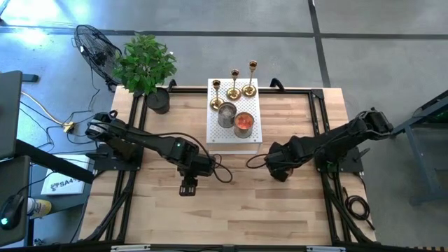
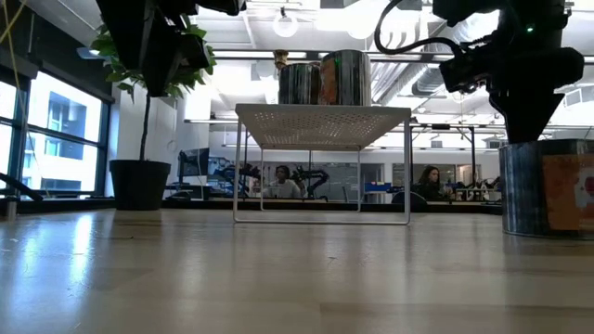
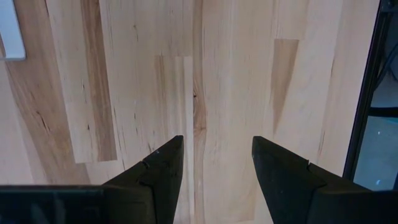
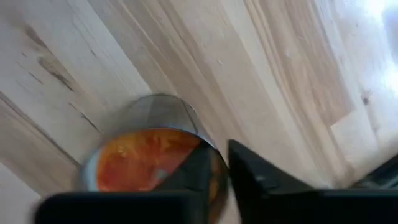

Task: Pick & Place candle stick holders
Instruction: Put the orange scented candle on the shelf

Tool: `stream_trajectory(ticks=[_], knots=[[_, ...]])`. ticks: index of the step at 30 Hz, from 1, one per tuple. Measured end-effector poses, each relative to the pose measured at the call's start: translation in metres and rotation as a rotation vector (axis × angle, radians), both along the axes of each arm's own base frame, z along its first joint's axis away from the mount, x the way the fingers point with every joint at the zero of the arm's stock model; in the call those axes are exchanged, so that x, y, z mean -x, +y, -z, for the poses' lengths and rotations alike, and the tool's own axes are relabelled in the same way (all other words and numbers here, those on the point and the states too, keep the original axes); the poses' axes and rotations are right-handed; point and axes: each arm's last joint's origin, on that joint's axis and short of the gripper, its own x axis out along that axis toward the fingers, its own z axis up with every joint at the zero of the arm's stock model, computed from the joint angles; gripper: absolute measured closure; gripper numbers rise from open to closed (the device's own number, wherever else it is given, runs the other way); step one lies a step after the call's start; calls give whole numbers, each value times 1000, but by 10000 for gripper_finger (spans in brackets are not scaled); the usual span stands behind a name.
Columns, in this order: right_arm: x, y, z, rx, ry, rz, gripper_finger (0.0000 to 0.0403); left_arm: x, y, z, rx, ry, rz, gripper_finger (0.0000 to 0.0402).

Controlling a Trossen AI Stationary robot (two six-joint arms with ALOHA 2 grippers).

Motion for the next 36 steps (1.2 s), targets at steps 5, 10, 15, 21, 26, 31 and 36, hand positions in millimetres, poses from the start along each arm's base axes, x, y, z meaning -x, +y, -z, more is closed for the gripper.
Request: stream_trajectory(ticks=[5, 10, 15, 21, 26, 31, 36], knots=[[-1, -1, -1, 20, -13, -1, 387, 0, 0, 0, -3, -2, -1, 215], [0, -1, -1, 40, -4, -5, 398, 0, 0, 0, -3, -3, -1, 215], [1, -1, -1, 42, -2, -5, 400, 0, 0, 0, -3, -2, -1, 215], [-3, 4, -20, 81, -24, -26, 401, 0, 0, 0, -4, 3, -1, 215], [-3, 12, -58, 148, -44, -23, 402, 1, 0, 0, 4, 8, 1, 215], [3, 17, -101, 230, -80, -11, 402, 1, 0, 0, 8, 12, 2, 215], [1, 18, -140, 257, -217, -52, 402, 1, 0, 0, 8, 12, 2, 215]])
